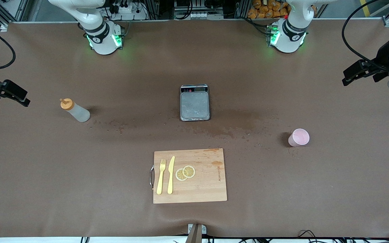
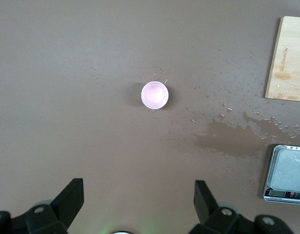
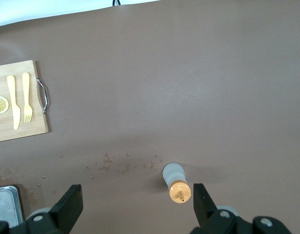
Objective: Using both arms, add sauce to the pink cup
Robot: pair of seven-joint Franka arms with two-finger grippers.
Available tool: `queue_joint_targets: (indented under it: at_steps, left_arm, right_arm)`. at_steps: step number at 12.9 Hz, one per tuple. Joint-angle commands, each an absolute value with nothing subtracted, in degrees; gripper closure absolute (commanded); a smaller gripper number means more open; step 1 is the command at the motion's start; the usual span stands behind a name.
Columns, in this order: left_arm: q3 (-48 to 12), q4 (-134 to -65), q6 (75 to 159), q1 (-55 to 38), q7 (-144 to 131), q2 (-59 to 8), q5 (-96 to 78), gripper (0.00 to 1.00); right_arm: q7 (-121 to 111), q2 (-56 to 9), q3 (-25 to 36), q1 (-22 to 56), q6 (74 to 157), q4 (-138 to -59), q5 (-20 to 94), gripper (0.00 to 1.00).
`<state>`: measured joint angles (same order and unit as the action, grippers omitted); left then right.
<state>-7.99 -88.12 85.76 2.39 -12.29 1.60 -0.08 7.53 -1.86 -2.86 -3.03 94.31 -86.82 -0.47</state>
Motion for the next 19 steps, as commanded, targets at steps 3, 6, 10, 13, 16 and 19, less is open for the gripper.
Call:
queue_joint_targets:
  at_steps: [3, 6, 10, 13, 16, 19]
  left_arm:
    - [-7.74, -86.22, 84.73, 2.29, -11.16, -0.87, 0.08, 0.0]
    - [-7.91, -86.48, 85.42, 2.2, -10.9, -4.38, 2.29, 0.0]
    - [-7.73, -89.98, 94.72, 3.6, -11.69, -12.56, 2.81, 0.0]
    - [-7.73, -101.48, 109.64, 3.87, -11.78, -12.66, 2.9, 0.0]
    - [-7.73, -107.65, 121.52, 4.3, -11.78, -15.54, 2.99, 0.0]
    - [-7.56, -109.33, 124.54, 4.39, -11.16, -18.54, 3.34, 0.0]
  right_arm:
    - [6.86, -1.32, -3.16, -3.87, 94.57, -87.36, -1.23, 0.0]
    - [6.86, -1.32, -3.16, -3.87, 94.57, -87.36, -1.23, 0.0]
    - [6.86, -1.41, -3.16, -3.87, 94.57, -87.36, -1.23, 0.0]
    - [6.86, -1.41, -3.16, -3.87, 94.57, -87.36, -1.23, 0.0]
    - [6.86, -1.41, -3.16, -3.87, 94.57, -87.36, -1.14, 0.0]
    - [6.86, -1.41, -3.16, -3.87, 94.57, -87.36, -1.23, 0.0]
